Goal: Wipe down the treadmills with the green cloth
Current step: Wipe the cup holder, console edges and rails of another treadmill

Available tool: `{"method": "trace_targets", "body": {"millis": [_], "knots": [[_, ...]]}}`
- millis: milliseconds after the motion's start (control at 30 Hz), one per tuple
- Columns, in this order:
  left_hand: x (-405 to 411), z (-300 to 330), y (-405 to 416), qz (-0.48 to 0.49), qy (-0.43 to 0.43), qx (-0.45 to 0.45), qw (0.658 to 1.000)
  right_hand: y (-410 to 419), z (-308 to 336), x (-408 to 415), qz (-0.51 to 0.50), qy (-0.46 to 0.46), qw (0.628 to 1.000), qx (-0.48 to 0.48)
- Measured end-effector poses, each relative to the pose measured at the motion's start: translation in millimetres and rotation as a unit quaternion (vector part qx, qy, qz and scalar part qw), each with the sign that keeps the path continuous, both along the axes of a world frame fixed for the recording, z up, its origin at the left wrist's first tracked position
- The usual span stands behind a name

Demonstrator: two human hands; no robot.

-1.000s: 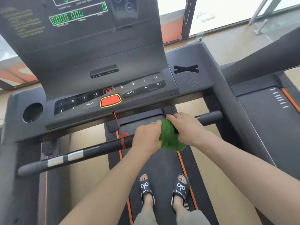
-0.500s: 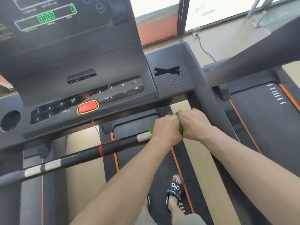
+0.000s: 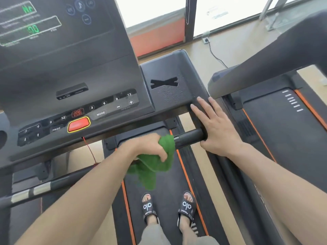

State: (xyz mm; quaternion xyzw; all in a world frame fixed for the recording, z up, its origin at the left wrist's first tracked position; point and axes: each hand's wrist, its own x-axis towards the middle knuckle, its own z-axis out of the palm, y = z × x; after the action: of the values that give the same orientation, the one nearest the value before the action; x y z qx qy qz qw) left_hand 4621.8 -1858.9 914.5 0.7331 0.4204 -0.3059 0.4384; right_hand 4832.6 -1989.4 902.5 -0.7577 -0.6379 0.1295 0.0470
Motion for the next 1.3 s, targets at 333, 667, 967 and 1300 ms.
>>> {"method": "trace_targets", "body": {"millis": [333,667,967,1300], "knots": [[82.8,-38.2,-72.7,-0.059,-0.077,0.450,0.888,4.5,6.6,11.3,-0.023,0.224,0.974,-0.020],[102.4,-41.9,-32.8,-0.095,-0.089,0.219,0.967,7.7,-2.2,-6.1,-0.097,0.160,0.981,0.058],[105.2,-38.9,-12.5,-0.022,-0.043,-0.020,0.999,10.8,-6.1,-2.6,-0.109,0.166,0.978,0.064],[98.9,-54.6,-62.5,-0.079,-0.118,0.472,0.870,10.4,-1.5,-4.9,-0.113,0.145,0.981,0.067]]}}
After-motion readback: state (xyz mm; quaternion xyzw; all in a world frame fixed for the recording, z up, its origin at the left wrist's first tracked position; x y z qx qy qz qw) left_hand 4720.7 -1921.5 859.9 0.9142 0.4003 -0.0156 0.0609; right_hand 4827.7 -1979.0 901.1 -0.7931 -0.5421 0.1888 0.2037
